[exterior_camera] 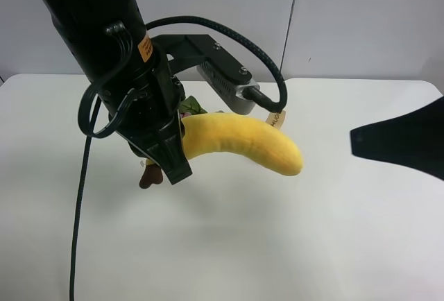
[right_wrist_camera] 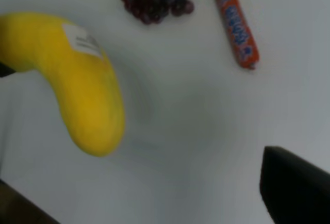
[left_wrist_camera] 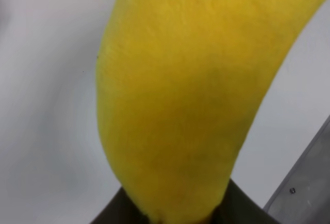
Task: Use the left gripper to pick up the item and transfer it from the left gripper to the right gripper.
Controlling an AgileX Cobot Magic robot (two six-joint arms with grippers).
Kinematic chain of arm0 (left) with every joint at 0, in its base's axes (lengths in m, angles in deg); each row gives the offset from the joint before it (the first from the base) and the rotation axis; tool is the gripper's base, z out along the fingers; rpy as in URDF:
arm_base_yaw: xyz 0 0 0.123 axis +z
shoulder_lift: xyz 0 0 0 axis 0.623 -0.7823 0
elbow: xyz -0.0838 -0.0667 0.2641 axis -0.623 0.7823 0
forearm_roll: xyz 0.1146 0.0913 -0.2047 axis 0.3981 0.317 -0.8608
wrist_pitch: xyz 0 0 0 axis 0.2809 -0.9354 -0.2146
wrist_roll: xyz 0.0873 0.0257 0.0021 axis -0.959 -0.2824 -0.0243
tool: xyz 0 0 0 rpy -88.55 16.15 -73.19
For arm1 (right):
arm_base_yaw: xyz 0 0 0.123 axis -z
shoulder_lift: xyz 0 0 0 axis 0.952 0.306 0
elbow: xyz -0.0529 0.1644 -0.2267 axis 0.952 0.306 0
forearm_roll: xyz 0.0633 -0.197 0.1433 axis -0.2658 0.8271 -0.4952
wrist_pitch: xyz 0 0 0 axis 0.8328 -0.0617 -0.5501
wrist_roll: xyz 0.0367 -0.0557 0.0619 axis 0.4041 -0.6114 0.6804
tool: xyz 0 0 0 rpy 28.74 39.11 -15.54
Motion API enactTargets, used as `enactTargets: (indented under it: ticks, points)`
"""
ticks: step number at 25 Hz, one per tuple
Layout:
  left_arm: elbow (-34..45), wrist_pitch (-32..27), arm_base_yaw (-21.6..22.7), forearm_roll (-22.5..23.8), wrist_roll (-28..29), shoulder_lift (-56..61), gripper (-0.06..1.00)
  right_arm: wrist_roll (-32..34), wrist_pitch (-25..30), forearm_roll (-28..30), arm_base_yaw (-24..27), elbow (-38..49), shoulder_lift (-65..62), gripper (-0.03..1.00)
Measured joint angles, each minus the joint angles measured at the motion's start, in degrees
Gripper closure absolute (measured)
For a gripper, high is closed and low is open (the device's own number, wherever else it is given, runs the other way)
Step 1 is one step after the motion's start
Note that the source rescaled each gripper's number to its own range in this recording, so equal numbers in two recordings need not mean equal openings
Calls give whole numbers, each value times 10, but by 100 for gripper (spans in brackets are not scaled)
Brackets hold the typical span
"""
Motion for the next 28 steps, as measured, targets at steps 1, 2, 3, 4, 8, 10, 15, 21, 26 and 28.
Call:
enactTargets:
  ticks: [1,2,3,4,8,10,15,21,26,28]
  points:
    - [0,0,0,0,0,0,94,-32,-3,-12,-10,0,26,-3]
    - [0,0,0,0,0,0,94,-59,-11,-21,-18,0,50,-3]
    - [0,0,0,0,0,0,94,-79,-22,-28,-28,0,69,-3]
    - [0,0,0,0,0,0,94,-100,-34,-33,-39,0,91,-3]
    - [0,0,0,0,0,0,94,-159,-77,-59,-88,0,158,-3]
    - [0,0,0,0,0,0,94,-182,-98,-69,-108,0,186,-3]
    - [0,0,0,0,0,0,94,-247,-128,-128,-151,0,244,-3]
    - [0,0,0,0,0,0,94,-321,-180,-208,-202,0,291,-3]
    - [0,0,0,0,0,0,94,-331,-227,-228,-232,0,304,37]
    - [0,0,0,0,0,0,94,-331,-238,-228,-239,0,304,68]
